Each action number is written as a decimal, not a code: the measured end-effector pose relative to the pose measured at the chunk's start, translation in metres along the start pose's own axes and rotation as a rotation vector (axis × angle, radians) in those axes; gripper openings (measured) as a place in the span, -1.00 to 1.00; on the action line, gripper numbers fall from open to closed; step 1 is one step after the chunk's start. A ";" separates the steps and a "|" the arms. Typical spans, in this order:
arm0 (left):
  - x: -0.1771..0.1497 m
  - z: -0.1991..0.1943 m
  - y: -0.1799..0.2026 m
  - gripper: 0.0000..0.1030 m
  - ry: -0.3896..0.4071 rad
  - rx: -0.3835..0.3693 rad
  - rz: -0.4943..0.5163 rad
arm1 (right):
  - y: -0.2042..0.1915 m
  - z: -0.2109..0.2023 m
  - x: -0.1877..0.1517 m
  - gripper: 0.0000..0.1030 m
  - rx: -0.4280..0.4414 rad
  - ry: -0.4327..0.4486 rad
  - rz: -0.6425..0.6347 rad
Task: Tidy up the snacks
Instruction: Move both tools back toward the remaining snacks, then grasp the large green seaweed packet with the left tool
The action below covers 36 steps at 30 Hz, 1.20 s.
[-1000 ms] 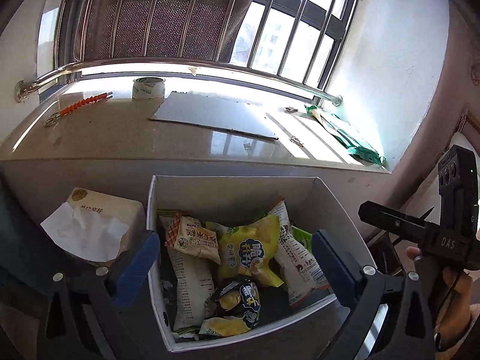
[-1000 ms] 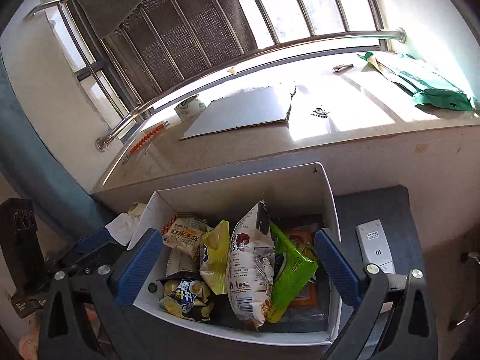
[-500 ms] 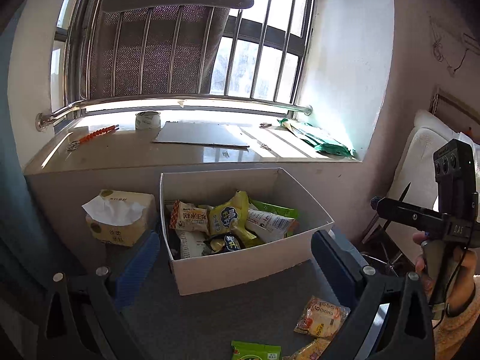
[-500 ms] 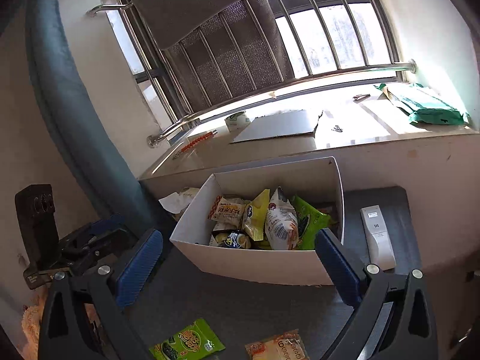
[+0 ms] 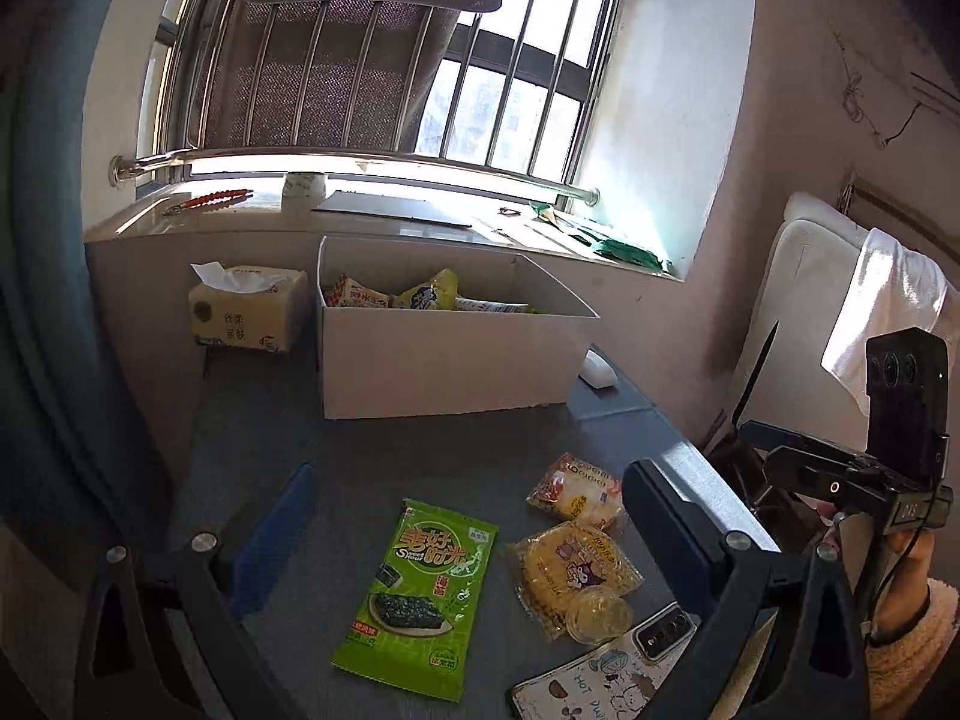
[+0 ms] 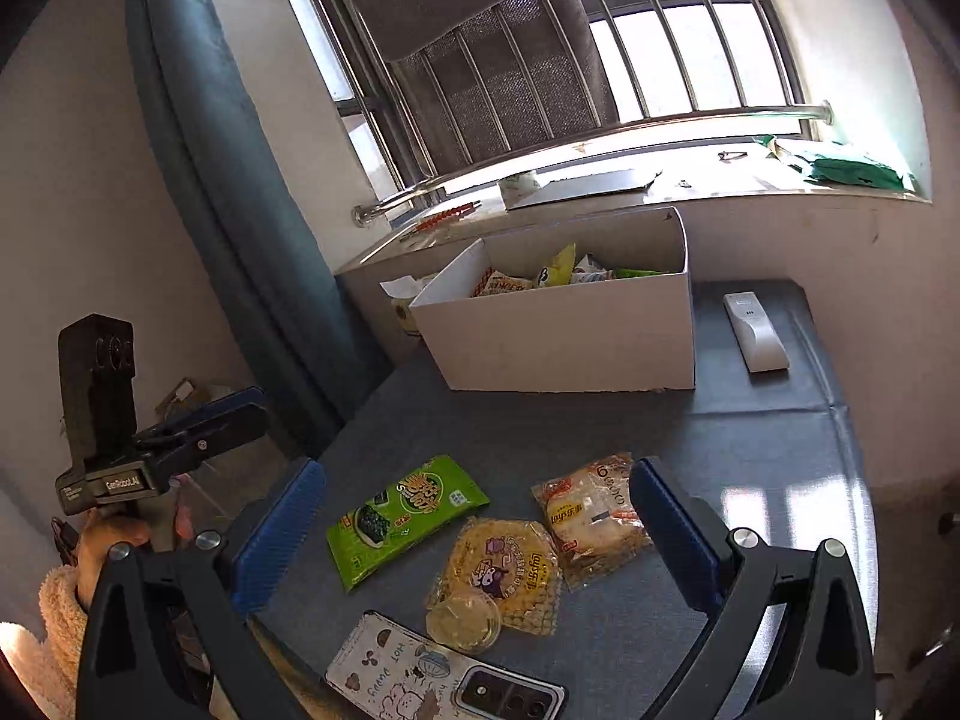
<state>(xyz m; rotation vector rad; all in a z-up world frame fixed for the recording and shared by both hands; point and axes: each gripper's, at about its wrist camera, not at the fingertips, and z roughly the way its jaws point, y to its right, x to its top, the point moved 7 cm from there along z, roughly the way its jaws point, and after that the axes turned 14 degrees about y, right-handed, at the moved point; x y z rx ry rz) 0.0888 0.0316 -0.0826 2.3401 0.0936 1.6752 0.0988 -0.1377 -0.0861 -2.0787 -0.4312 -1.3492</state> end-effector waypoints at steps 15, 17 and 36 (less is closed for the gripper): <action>-0.098 0.050 -0.013 1.00 -0.287 0.040 0.075 | 0.008 -0.002 -0.048 1.00 -0.056 -0.051 -0.040; -0.105 0.063 -0.012 1.00 -0.331 0.032 0.099 | 0.009 -0.002 -0.050 1.00 -0.060 -0.059 -0.040; -0.086 0.050 -0.030 0.32 -0.257 0.008 -0.001 | 0.028 0.010 -0.066 1.00 -0.134 -0.116 -0.042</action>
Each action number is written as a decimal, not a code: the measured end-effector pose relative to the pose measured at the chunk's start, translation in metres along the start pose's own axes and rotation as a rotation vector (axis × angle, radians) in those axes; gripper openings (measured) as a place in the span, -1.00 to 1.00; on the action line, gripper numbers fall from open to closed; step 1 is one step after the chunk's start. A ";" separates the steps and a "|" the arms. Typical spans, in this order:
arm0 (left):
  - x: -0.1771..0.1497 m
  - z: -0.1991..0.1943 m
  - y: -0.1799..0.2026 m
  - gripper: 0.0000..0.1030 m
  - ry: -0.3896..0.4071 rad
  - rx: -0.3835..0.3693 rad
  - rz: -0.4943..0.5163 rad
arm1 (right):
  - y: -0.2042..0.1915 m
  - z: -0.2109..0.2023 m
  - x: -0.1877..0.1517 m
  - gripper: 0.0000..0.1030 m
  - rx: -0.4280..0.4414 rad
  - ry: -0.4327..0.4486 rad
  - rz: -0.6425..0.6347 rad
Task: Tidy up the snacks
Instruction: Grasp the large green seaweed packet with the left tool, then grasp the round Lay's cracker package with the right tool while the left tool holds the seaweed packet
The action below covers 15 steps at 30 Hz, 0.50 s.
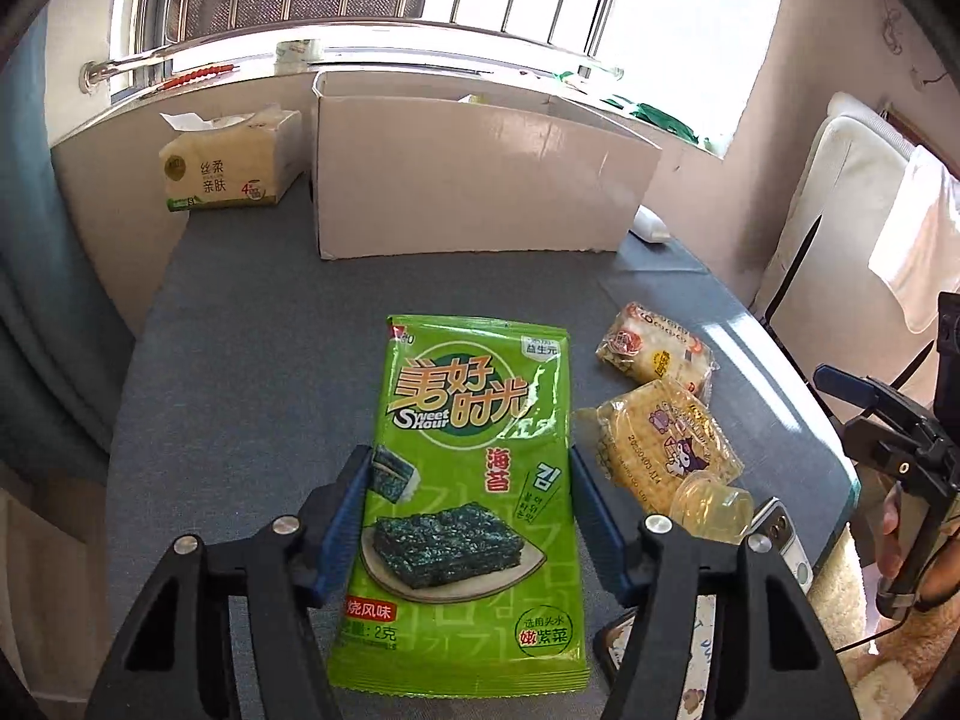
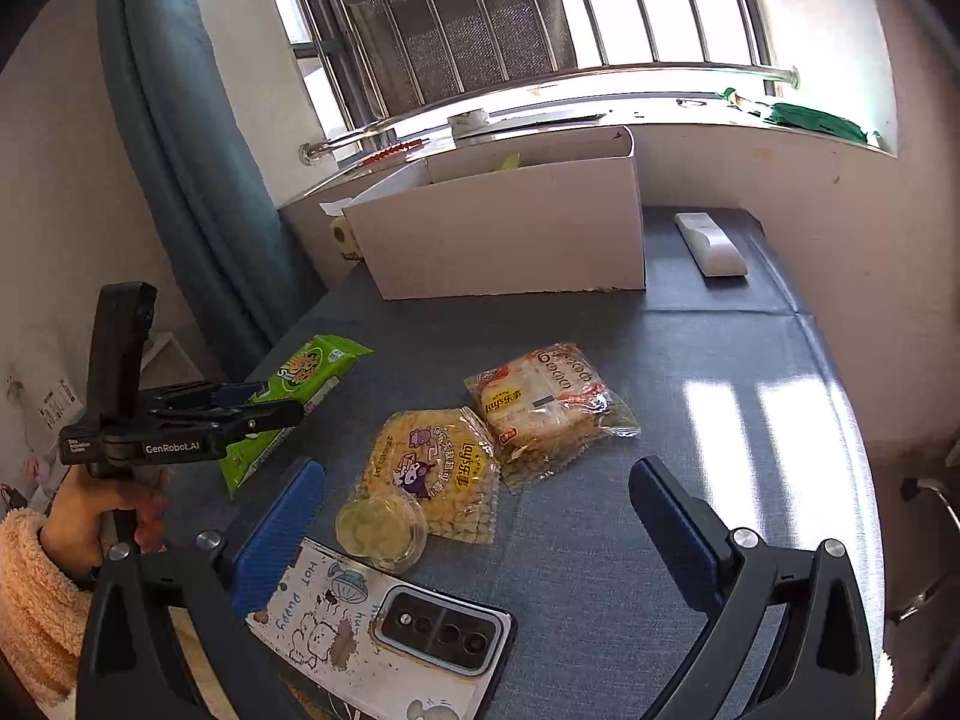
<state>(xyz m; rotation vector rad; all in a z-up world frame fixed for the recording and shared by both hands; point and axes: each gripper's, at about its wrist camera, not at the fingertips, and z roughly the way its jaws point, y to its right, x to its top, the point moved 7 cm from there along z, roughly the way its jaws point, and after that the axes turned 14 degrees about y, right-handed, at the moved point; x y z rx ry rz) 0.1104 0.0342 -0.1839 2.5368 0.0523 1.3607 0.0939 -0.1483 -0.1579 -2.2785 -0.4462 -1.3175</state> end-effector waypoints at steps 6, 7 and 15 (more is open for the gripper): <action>0.018 -0.038 0.004 0.32 0.117 -0.005 -0.022 | 0.019 0.041 0.005 1.00 -0.077 -0.075 0.042; 0.020 -0.043 0.004 0.32 0.129 -0.007 -0.026 | 0.022 0.051 0.006 1.00 -0.089 -0.103 0.048; 0.019 -0.054 -0.002 0.33 0.149 -0.020 -0.061 | 0.025 0.124 0.011 1.00 -0.163 -0.250 -0.094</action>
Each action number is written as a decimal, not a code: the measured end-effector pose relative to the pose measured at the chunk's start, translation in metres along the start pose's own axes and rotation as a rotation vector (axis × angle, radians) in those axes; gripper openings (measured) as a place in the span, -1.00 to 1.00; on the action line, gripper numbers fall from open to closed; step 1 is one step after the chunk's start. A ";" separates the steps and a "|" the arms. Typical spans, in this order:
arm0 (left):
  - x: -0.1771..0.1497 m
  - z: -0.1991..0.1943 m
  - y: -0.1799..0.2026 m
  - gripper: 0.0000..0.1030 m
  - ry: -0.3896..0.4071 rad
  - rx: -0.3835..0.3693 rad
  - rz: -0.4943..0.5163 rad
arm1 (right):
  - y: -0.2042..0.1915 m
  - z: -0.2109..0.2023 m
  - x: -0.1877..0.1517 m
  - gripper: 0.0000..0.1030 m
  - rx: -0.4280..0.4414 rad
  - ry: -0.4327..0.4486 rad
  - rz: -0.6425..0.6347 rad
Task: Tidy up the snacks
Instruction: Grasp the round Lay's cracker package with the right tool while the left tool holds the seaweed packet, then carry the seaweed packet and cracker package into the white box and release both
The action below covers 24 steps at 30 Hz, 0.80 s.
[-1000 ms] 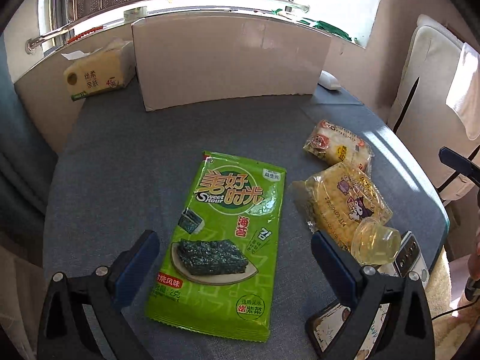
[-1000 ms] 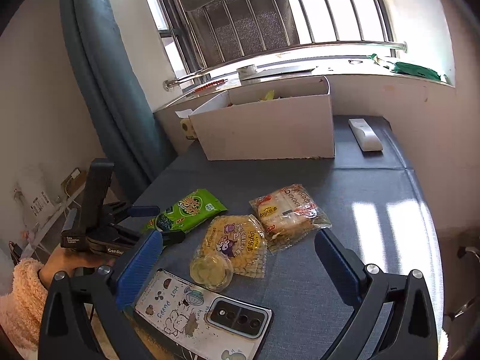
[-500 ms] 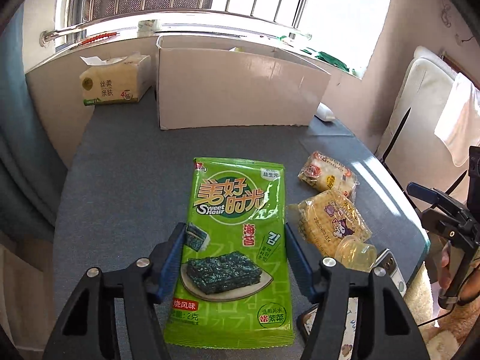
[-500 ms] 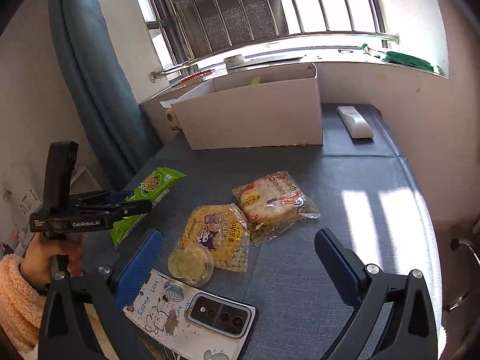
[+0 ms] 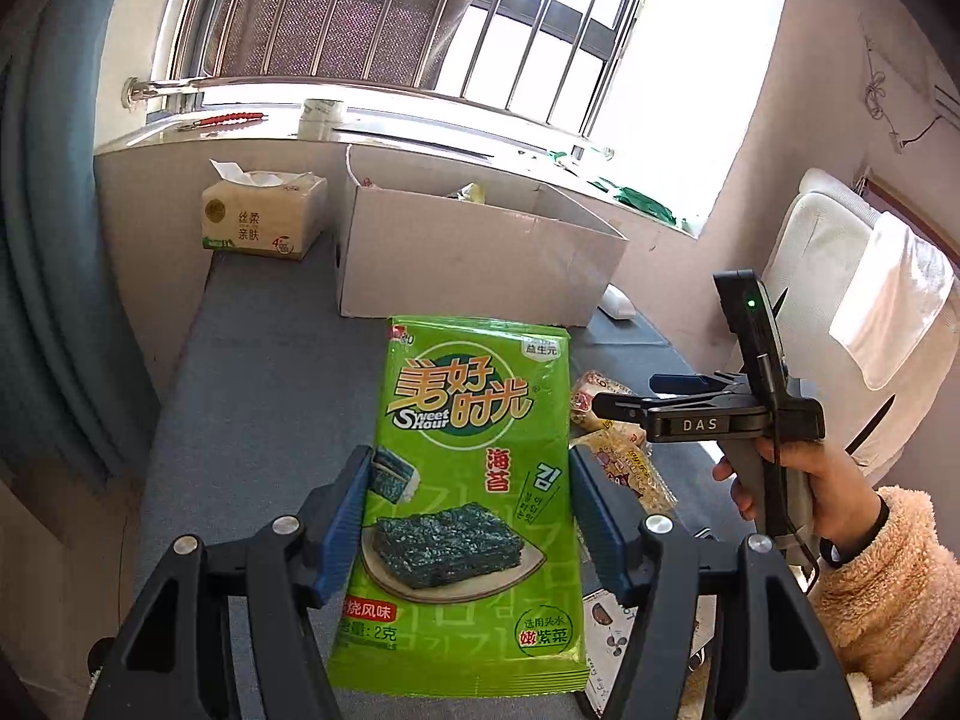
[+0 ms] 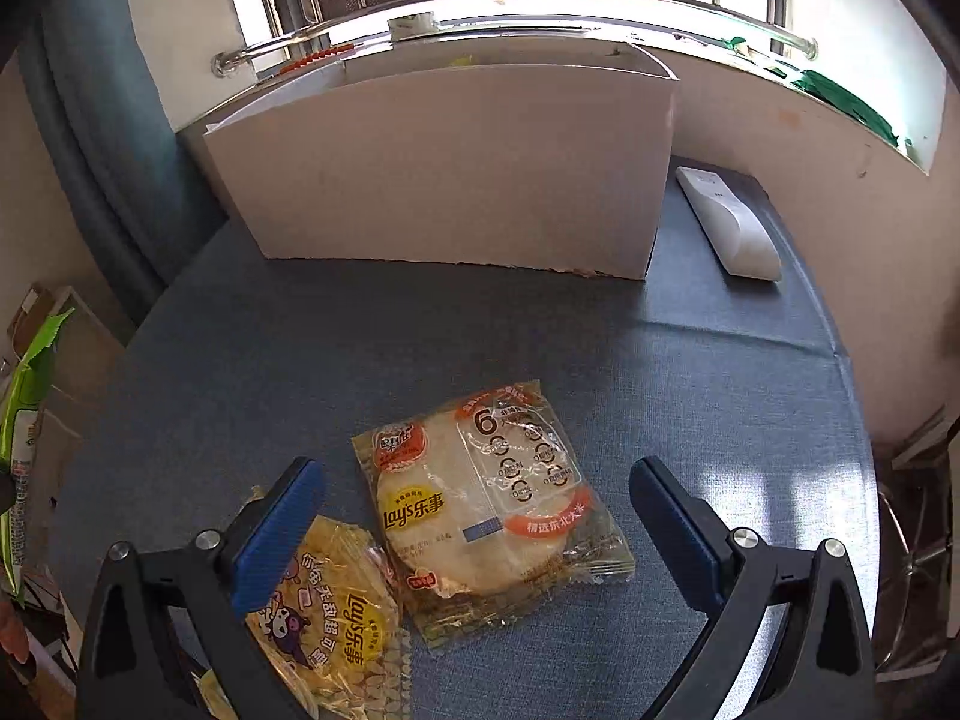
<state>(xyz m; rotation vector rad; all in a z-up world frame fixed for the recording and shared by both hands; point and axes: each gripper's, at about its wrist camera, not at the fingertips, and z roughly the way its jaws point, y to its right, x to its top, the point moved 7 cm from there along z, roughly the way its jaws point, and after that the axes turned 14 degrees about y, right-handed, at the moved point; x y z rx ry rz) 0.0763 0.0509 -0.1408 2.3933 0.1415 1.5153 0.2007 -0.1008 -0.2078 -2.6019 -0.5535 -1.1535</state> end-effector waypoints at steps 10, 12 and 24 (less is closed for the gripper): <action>-0.005 -0.004 0.000 0.33 0.017 -0.021 -0.021 | 0.002 0.018 -0.008 0.52 -0.028 -0.078 -0.076; -0.004 -0.004 0.000 0.33 0.022 -0.021 -0.026 | 0.010 0.012 -0.008 0.51 0.011 -0.061 -0.033; 0.078 0.023 0.009 0.33 0.131 -0.106 -0.098 | 0.039 -0.095 0.092 0.51 0.144 0.297 0.166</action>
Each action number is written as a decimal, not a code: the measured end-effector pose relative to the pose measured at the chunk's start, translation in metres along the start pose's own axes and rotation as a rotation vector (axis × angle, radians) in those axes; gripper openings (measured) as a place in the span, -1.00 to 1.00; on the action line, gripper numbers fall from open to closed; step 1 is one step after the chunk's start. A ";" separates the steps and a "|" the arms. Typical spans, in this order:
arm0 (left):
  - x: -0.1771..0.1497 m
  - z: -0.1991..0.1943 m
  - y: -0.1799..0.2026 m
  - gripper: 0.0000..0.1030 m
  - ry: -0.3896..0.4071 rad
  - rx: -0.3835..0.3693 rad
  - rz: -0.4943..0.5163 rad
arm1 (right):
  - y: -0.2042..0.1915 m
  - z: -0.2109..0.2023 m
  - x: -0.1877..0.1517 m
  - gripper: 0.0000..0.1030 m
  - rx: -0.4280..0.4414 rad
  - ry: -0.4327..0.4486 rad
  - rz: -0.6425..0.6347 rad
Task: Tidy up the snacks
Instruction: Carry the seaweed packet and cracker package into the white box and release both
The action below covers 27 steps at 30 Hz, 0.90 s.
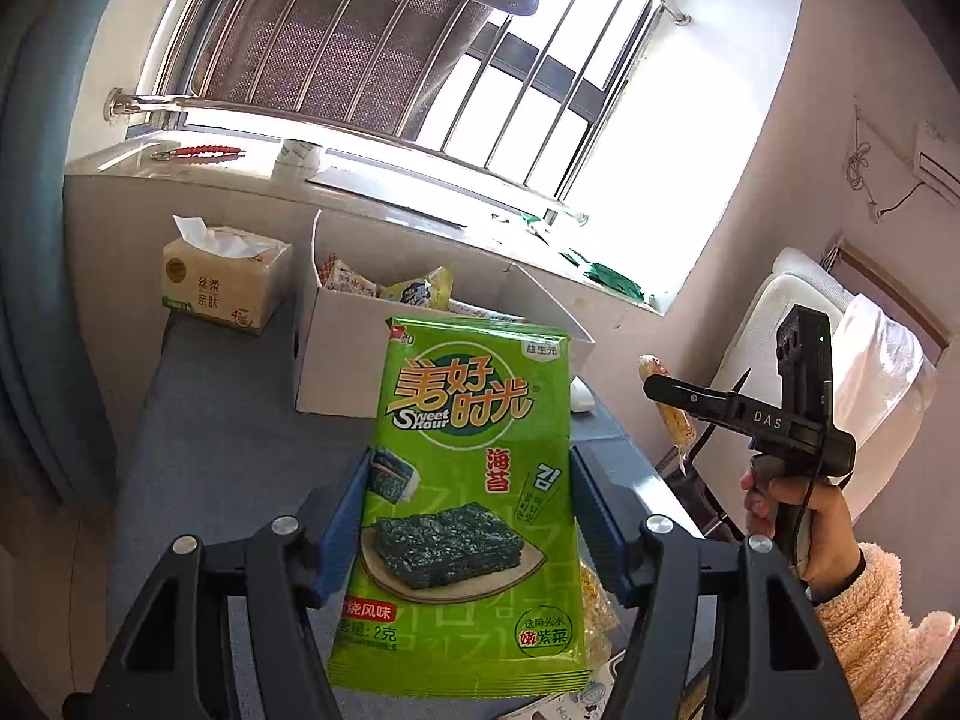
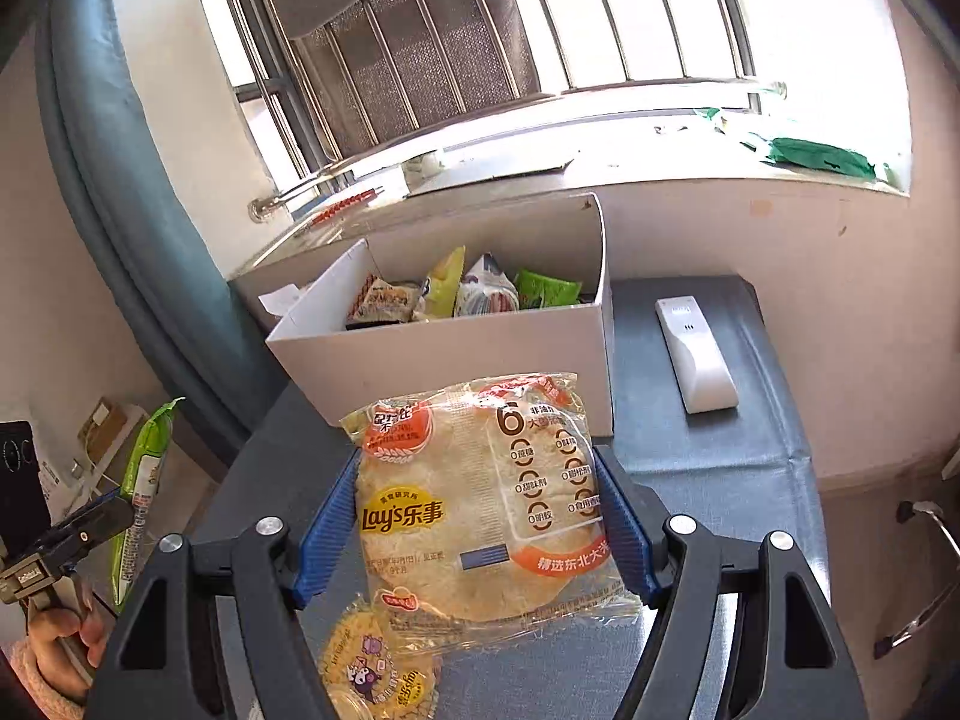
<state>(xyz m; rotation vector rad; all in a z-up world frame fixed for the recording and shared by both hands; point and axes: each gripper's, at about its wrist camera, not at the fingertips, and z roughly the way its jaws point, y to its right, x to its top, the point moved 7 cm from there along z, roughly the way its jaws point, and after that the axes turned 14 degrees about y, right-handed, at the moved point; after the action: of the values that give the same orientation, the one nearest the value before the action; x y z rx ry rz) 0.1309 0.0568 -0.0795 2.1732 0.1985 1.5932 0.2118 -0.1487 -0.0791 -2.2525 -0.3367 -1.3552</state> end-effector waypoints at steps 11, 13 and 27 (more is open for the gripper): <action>0.123 0.139 -0.005 0.33 0.033 0.005 -0.001 | -0.008 0.107 0.108 0.51 0.030 0.011 0.030; 0.130 0.164 -0.013 0.33 0.008 0.022 -0.005 | -0.001 0.128 0.111 0.51 0.002 -0.025 0.020; 0.111 0.191 -0.048 1.00 -0.087 0.152 0.064 | 0.024 0.141 0.115 1.00 -0.015 -0.014 0.119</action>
<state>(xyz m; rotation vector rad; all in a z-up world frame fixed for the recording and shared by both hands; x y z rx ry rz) 0.3520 0.0903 -0.0489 2.3817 0.2321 1.5592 0.3840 -0.1001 -0.0400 -2.2571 -0.1941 -1.2859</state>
